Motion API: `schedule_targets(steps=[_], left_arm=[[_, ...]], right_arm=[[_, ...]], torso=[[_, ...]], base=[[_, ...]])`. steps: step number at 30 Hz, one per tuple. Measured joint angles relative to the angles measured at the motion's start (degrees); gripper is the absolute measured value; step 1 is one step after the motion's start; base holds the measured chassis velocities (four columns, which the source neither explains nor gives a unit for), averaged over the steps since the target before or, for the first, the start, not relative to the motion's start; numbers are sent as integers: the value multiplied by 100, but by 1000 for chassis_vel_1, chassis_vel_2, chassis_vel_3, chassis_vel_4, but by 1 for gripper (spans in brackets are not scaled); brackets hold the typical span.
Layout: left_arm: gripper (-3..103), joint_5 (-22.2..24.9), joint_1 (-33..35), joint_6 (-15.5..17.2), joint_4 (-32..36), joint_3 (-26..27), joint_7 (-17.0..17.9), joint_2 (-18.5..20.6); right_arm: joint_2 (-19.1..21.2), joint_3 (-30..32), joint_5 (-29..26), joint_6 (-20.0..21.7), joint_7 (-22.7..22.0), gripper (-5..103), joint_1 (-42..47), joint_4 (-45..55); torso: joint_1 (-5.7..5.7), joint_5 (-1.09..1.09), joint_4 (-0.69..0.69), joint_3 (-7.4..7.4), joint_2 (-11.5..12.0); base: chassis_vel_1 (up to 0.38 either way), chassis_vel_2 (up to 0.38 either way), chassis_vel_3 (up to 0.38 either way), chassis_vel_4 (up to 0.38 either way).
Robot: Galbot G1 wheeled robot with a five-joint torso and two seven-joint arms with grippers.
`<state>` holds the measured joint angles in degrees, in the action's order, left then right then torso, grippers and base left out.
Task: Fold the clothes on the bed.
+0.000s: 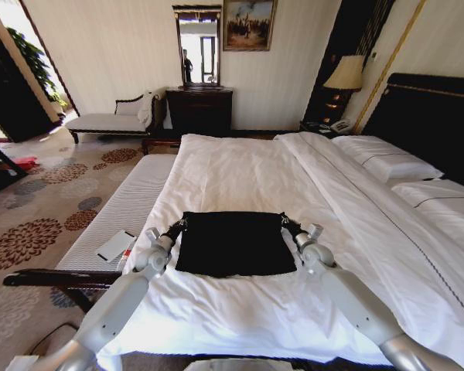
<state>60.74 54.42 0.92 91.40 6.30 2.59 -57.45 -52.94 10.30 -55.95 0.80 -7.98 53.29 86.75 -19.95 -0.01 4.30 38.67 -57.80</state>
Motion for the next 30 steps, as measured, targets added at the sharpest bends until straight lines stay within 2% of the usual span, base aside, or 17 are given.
schedule_targets(steps=[10,20,30], left_arm=[[1,-261,938,-174,915,411,-32,238],[1,-488,1473,-276,1174,581,-29,309],[1,-820,1946,-385,1159,640,-59,161]], right_arm=[[158,664,307,-108,37,1,1024,1044],[42,937,748,-247,94,1,1861,1315],[-57,857,919,-266,113,1,1940,1106]], torso=[[0,0,1,0,0],[-1,1,2,1,0],[-1,2,-1,1,0]], base=[[0,0,0,0],[0,0,0,0],[0,0,0,0]])
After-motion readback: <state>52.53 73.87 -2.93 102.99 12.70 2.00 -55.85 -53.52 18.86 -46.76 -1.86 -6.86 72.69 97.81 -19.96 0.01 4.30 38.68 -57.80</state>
